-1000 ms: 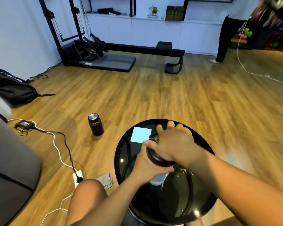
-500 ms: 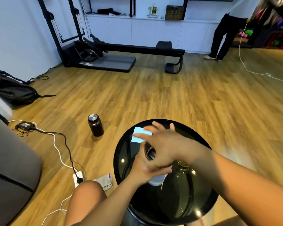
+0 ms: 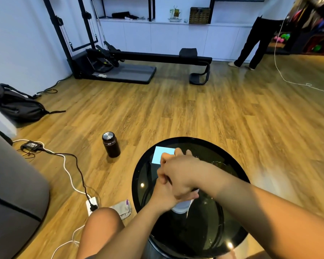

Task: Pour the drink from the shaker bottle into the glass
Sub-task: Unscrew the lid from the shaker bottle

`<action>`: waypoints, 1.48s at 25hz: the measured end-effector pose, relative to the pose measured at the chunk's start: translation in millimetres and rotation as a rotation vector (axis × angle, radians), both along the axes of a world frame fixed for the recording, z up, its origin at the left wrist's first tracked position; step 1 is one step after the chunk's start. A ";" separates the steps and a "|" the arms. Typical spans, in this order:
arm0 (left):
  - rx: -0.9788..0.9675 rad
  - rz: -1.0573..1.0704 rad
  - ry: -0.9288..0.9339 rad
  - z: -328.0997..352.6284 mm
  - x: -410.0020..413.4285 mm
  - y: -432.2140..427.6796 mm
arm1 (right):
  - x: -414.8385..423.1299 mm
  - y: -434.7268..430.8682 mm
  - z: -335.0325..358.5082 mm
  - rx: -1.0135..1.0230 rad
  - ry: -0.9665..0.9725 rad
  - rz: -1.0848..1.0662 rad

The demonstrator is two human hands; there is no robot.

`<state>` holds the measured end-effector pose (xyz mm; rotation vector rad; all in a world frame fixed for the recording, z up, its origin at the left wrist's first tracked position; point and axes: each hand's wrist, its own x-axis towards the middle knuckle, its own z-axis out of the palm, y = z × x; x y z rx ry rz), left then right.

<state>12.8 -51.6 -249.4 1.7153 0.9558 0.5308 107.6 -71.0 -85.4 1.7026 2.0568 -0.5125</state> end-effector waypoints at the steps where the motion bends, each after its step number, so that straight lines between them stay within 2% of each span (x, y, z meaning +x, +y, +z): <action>1: -0.002 0.000 0.008 -0.9 0.2 0.1 | -0.3 -1.5 -1.1 0.030 0.066 -0.012; 3: -0.036 0.035 -0.042 1.9 0.7 -1.4 | 8.9 0.9 0.2 0.145 0.141 -0.155; 5: -0.037 0.105 -0.074 4.3 1.6 -2.9 | 20.3 6.5 5.5 0.194 -0.035 -0.351; 7: -0.036 0.112 -0.080 6.1 2.7 -4.5 | 28.4 9.5 1.6 0.121 -0.120 -0.485; 11: -0.039 0.079 -0.086 4.9 2.2 -1.7 | 27.2 7.1 2.7 0.030 0.129 -0.273; 14: -0.027 0.045 -0.074 4.8 1.9 -0.8 | 18.6 -1.1 -4.7 0.115 0.179 -0.071; 16: -0.015 0.079 -0.084 4.6 1.9 -1.8 | 24.2 -2.7 -5.5 0.163 0.246 -0.098; 17: -0.012 0.096 -0.099 3.8 2.5 -1.8 | 28.4 -2.0 -3.3 0.176 0.205 -0.163; 19: -0.015 0.110 -0.107 4.2 2.7 -3.5 | 32.8 3.3 2.0 0.185 -0.039 -0.376; 21: -0.021 0.108 -0.111 3.3 2.3 -3.3 | 26.8 6.8 -1.2 0.154 -0.234 -0.472; 24: -0.007 0.097 -0.118 0.2 2.9 -2.1 | 20.5 6.4 -7.4 0.157 -0.118 -0.384; 26: -0.008 0.085 -0.110 -2.7 2.2 -0.8 | 20.7 3.7 -5.6 0.084 -0.024 -0.265; 28: -0.005 0.042 -0.072 -1.0 3.0 0.2 | 14.6 -4.0 -7.2 0.038 -0.031 -0.095; 30: -0.004 0.030 -0.042 -1.2 4.1 0.2 | 14.2 -5.4 -10.1 0.098 0.017 -0.029; 32: -0.025 0.080 -0.089 -0.5 4.3 -0.6 | 20.3 -3.7 -5.4 0.215 0.047 -0.131; 33: -0.027 0.105 -0.111 0.8 4.0 -1.1 | 24.4 -0.7 0.3 0.248 -0.027 -0.245; 35: -0.022 0.119 -0.114 3.8 3.0 -3.1 | 27.0 5.8 7.4 0.198 -0.213 -0.431; 37: -0.027 0.103 -0.111 4.0 2.5 -4.0 | 22.0 6.2 2.7 0.141 -0.222 -0.440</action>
